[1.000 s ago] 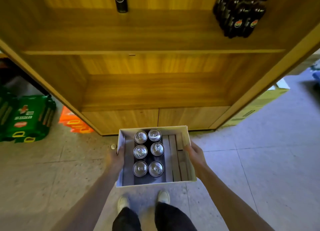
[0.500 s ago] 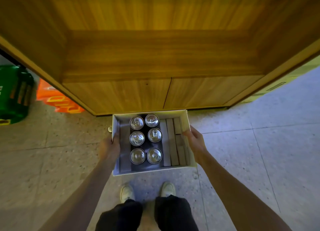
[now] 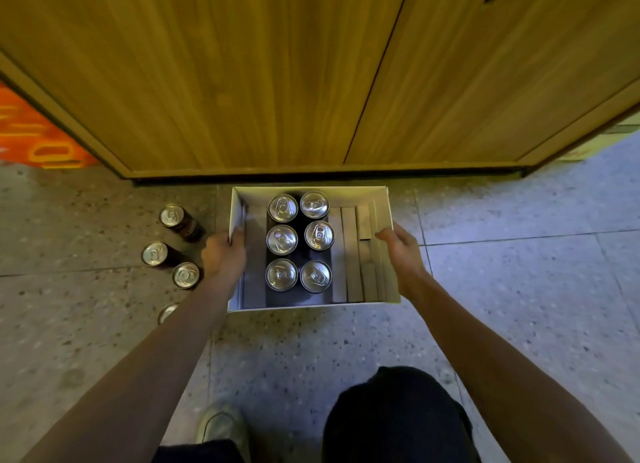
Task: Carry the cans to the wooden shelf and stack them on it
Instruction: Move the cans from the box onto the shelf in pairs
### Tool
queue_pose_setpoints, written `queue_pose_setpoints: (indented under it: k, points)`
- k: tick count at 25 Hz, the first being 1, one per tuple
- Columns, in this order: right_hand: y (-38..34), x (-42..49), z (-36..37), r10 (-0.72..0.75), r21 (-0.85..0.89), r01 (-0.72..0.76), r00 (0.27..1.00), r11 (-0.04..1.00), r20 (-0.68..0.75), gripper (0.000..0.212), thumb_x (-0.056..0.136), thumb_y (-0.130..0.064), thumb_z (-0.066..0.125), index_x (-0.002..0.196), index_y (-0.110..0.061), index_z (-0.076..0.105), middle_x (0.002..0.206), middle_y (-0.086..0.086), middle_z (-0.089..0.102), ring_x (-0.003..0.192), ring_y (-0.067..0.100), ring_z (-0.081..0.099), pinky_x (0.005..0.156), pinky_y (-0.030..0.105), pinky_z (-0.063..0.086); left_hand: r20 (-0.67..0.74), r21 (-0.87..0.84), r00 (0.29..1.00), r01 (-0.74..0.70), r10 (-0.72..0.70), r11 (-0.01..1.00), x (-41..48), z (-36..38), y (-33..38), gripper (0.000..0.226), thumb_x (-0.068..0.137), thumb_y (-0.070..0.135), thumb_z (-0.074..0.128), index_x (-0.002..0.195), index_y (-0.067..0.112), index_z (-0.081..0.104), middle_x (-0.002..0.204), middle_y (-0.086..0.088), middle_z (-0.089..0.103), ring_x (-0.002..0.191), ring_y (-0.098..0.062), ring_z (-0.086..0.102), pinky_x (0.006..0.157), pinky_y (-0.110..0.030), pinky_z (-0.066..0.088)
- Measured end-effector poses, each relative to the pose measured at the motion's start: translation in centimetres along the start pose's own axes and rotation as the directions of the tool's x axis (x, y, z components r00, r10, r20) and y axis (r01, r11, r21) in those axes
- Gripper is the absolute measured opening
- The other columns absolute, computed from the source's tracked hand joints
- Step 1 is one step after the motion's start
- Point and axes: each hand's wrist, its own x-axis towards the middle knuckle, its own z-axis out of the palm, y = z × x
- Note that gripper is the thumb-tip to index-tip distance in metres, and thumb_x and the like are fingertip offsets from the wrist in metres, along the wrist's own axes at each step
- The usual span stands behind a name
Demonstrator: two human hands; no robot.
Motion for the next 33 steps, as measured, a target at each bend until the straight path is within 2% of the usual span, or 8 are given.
queue_pose_setpoints:
  k: [3,5,12,19,24,27,30,33]
  points:
    - [4.1,3.4,1.2,0.01,-0.011,-0.011,1.0,1.0,-0.007,0.021,0.096,-0.017,0.052,0.104,-0.02,0.071,0.099,-0.002,0.068,0.095,0.008,0.058,0.071,0.027,0.041,-0.01,-0.024,1.0,0.023,-0.024,0.999,2.4,3.5,-2.9,0.049,0.1,0.04,0.046,0.109,-0.006,0.061,0.112,-0.028,0.062,0.104,-0.043,0.059,0.078,-0.041,0.045]
    - [5.9,5.2,1.7,0.015,-0.019,-0.015,1.0,1.0,-0.002,0.021,0.095,-0.018,0.053,0.104,-0.023,0.071,0.101,-0.001,0.069,0.097,0.01,0.058,0.075,0.03,0.043,-0.021,-0.018,1.0,0.022,-0.023,1.0,3.5,5.1,-4.0,0.05,0.101,0.039,0.046,0.114,-0.007,0.06,0.114,-0.027,0.061,0.106,-0.042,0.059,0.076,-0.038,0.042]
    - [8.5,9.2,2.5,0.018,-0.035,-0.017,1.0,0.999,0.009,0.021,0.094,-0.017,0.054,0.099,-0.029,0.071,0.1,-0.002,0.069,0.097,0.011,0.058,0.072,0.028,0.042,0.001,-0.046,0.999,0.041,-0.041,0.998,6.0,8.6,-6.5,0.051,0.098,0.045,0.047,0.095,-0.003,0.067,0.102,-0.026,0.067,0.096,-0.041,0.063,0.082,-0.047,0.052]
    - [9.0,11.2,2.5,0.049,-0.03,-0.049,0.999,0.998,-0.019,0.019,0.096,-0.022,0.054,0.095,-0.032,0.07,0.098,-0.004,0.068,0.095,0.01,0.057,0.076,0.032,0.042,0.006,-0.07,0.999,0.041,-0.04,0.997,7.5,10.2,-6.0,0.052,0.099,0.043,0.048,0.087,-0.004,0.067,0.086,-0.021,0.066,0.083,-0.036,0.064,0.075,-0.047,0.053]
    - [8.4,12.9,2.6,-0.001,-0.051,0.001,1.0,0.999,-0.004,0.02,0.094,-0.022,0.054,0.098,-0.035,0.069,0.104,-0.006,0.068,0.103,0.011,0.057,0.086,0.038,0.04,0.005,-0.117,1.0,0.011,-0.011,0.993,9.0,11.1,-5.6,0.045,0.099,0.038,0.048,0.083,-0.001,0.064,0.082,-0.023,0.063,0.077,-0.033,0.058,0.068,-0.043,0.048]
    - [8.8,13.3,2.5,-0.033,-0.043,0.033,0.999,0.999,0.0,0.022,0.096,-0.025,0.055,0.11,-0.035,0.068,0.103,-0.012,0.068,0.102,0.006,0.057,0.091,0.039,0.043,0.026,-0.153,0.999,0.031,-0.028,0.988,9.3,11.1,-6.0,0.041,0.097,0.038,0.051,0.069,0.008,0.057,0.068,-0.008,0.054,0.071,-0.027,0.051,0.061,-0.034,0.039]
    - [9.5,13.6,2.5,-0.193,-0.168,0.18,0.979,0.969,-0.062,0.034,0.094,-0.042,0.058,0.126,-0.033,0.064,0.115,-0.008,0.071,0.109,0.009,0.063,0.1,0.044,0.05,0.069,-0.177,0.994,-0.069,0.082,0.982,8.8,10.5,-6.3,0.042,0.093,0.043,0.056,0.082,0.003,0.062,0.073,-0.007,0.057,0.073,-0.022,0.054,0.064,-0.033,0.04]
    - [8.7,12.1,3.0,-0.503,-0.412,0.399,0.845,0.819,-0.183,0.061,0.092,-0.048,0.063,0.145,-0.023,0.048,0.147,-0.001,0.053,0.135,0.014,0.048,0.109,0.034,0.041,-0.109,-0.115,0.926,-0.373,0.362,0.921,6.8,9.1,-5.5,0.038,0.091,0.045,0.062,0.113,0.014,0.065,0.101,0.005,0.066,0.094,-0.012,0.061,0.078,-0.03,0.046]
